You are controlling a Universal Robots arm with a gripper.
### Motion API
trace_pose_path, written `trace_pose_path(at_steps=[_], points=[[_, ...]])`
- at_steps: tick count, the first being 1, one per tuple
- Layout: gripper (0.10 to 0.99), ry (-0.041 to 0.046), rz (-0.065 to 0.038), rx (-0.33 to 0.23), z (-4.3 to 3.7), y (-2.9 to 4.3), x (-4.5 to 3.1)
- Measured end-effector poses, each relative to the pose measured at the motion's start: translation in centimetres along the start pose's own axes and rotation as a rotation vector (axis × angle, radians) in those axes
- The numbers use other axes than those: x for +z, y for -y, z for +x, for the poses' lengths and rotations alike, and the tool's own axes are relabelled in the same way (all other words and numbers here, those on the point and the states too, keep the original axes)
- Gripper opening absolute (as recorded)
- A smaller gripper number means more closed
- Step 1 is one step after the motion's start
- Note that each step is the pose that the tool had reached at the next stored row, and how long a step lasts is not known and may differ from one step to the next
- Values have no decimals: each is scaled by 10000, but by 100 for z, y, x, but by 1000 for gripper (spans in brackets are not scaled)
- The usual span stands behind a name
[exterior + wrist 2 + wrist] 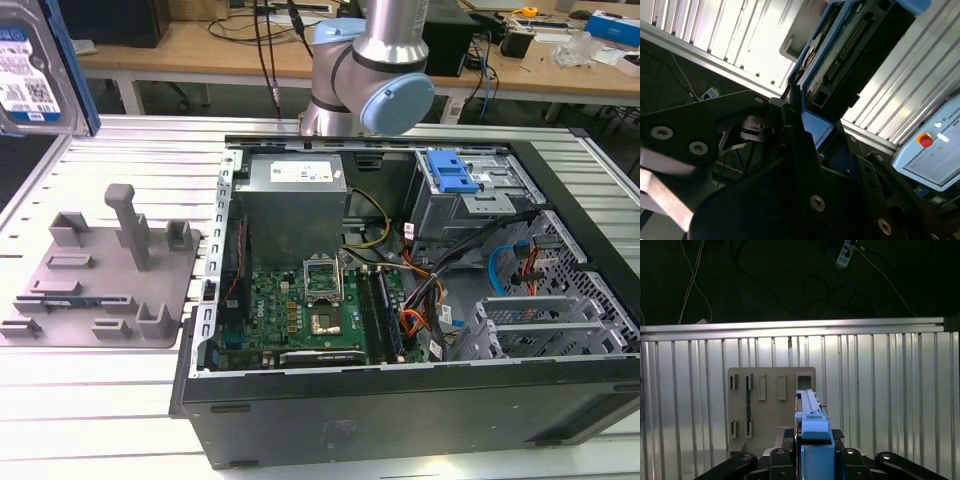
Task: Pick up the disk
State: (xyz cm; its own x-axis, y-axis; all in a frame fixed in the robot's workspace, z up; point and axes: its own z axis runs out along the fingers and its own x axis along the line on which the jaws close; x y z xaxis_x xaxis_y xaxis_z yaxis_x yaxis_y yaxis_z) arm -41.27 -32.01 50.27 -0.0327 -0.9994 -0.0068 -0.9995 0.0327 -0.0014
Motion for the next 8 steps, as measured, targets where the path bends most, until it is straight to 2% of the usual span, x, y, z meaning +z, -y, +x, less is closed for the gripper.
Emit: trace_pose_path(at_steps=[8], points=[[369,1,1,-1,1,1,-23]])
